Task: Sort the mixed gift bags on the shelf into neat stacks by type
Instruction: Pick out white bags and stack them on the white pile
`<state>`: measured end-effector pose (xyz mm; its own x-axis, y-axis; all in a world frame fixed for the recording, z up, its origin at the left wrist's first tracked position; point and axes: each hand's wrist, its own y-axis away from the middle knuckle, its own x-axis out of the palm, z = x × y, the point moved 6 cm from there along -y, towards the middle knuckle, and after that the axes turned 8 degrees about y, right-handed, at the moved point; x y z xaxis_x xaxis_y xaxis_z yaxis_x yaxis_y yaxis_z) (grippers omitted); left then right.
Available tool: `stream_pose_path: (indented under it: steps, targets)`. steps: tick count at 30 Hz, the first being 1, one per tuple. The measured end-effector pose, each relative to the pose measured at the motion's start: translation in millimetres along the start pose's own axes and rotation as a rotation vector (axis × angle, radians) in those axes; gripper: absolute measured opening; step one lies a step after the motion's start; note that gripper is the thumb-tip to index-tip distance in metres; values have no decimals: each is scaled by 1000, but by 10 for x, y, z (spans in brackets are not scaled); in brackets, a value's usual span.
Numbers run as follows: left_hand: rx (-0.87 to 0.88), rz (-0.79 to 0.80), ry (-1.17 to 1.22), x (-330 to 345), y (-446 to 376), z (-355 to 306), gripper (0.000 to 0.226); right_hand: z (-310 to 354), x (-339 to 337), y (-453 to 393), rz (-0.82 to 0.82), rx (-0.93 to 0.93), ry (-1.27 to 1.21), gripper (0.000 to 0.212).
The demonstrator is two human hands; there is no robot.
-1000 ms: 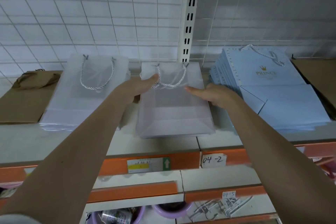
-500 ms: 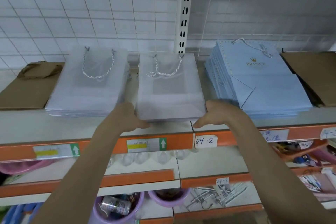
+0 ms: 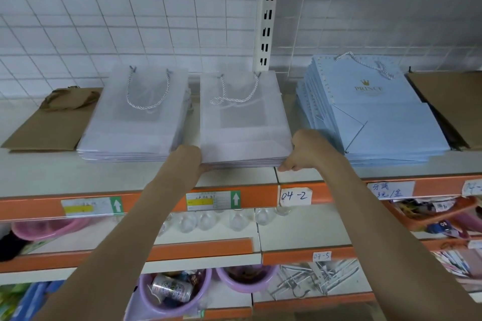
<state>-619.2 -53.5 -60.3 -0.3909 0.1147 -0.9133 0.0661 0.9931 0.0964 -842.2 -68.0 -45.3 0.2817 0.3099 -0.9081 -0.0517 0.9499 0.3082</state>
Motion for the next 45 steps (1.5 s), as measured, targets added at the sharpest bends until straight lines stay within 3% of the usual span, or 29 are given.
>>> stream_pose_path:
  steps: [15,25,34,38,41,45]
  targets:
    - [26,1,11,-20,-99,90,46,-54,36,68,-102,22,15,43]
    - [-70,117,43,-157,-139,43,41,13,17,84,-99,62,87,23]
    - [-76,171,68,-122,-145,47,45,32,10,76,-47,109,99,24]
    - [-58,72,96,-239,-53,26,43,-22,-34,157,-116,137,139,16]
    - [-8,1,-78,-340,27,-58,62,-68,-140,237,-224,125,124,3]
    - [121,-138,-95,-410,118,-374,67,-138,-348,327,-411,40,-17,15]
